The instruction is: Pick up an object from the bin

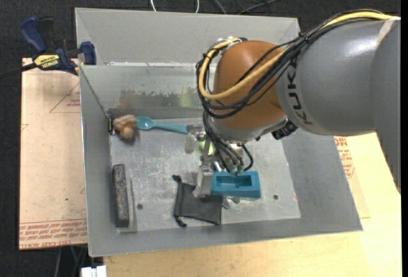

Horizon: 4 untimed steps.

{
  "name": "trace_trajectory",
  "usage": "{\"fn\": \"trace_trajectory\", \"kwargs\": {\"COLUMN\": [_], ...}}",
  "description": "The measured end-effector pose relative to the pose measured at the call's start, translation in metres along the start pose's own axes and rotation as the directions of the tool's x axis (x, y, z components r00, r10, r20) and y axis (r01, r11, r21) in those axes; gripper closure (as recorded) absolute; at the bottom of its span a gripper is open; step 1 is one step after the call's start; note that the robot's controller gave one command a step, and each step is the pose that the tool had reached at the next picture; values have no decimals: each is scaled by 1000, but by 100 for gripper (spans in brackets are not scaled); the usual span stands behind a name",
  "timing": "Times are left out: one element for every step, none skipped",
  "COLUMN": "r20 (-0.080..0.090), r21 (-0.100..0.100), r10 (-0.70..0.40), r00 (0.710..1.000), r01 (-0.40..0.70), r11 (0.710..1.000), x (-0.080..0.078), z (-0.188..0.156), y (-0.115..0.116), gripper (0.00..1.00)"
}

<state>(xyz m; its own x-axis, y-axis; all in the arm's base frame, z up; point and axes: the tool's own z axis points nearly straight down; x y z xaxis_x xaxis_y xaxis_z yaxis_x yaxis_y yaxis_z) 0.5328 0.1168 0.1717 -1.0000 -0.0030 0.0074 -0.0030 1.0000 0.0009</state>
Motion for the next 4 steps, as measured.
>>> {"fn": "trace_trajectory", "kwargs": {"r20": [8, 11, 10, 11], "r21": [-1, -1, 0, -1], "r10": [3, -78, -257, -53], "r00": [1000, 997, 966, 999], "r01": [-3, 78, 257, 53], "r11": [1000, 997, 966, 999], "x": [-2, 11, 16, 26], "z": [-5, 47, 56, 80], "y": [-1, -36, -83, -90], "gripper": [0, 0, 0, 0]}}
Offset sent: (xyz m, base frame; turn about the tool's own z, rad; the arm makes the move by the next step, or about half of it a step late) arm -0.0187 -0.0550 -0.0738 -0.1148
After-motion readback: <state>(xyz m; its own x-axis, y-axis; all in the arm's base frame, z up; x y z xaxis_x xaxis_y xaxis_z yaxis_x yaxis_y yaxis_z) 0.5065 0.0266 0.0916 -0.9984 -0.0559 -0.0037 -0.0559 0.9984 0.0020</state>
